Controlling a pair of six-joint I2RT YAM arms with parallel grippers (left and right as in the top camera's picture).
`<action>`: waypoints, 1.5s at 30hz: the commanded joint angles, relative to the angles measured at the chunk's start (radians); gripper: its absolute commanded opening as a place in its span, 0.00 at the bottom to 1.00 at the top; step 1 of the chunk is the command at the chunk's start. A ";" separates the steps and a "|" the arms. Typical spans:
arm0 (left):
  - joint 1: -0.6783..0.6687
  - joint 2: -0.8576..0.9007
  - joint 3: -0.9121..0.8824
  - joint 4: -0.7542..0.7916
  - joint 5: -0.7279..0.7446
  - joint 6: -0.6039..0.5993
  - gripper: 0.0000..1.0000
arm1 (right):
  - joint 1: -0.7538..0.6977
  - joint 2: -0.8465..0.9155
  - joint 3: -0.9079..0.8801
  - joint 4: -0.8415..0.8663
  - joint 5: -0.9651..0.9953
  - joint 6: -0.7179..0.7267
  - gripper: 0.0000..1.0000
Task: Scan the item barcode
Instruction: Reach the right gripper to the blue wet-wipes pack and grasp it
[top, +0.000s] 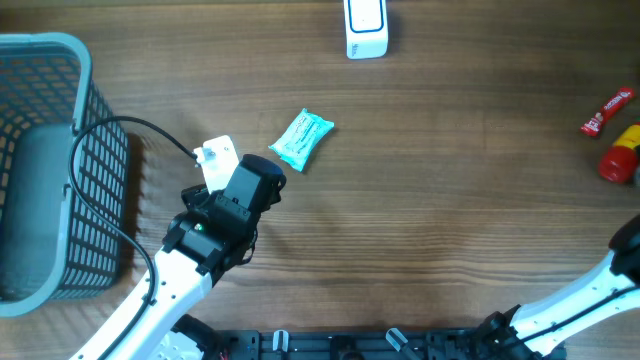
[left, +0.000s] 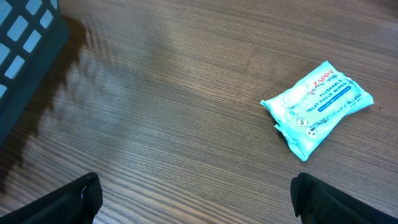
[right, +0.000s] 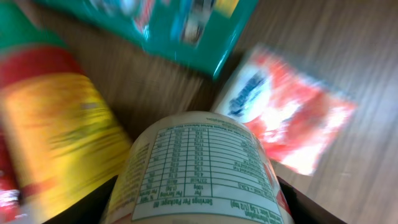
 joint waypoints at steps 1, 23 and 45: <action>-0.003 0.000 0.000 0.002 -0.020 0.008 1.00 | 0.007 0.052 -0.005 0.004 -0.067 -0.019 0.68; -0.003 0.000 0.000 0.002 -0.020 0.008 1.00 | 0.420 -0.344 0.142 -0.188 -0.632 0.150 1.00; -0.003 0.000 0.000 0.002 -0.020 0.008 1.00 | 1.326 0.095 -0.051 0.356 -0.430 0.376 0.66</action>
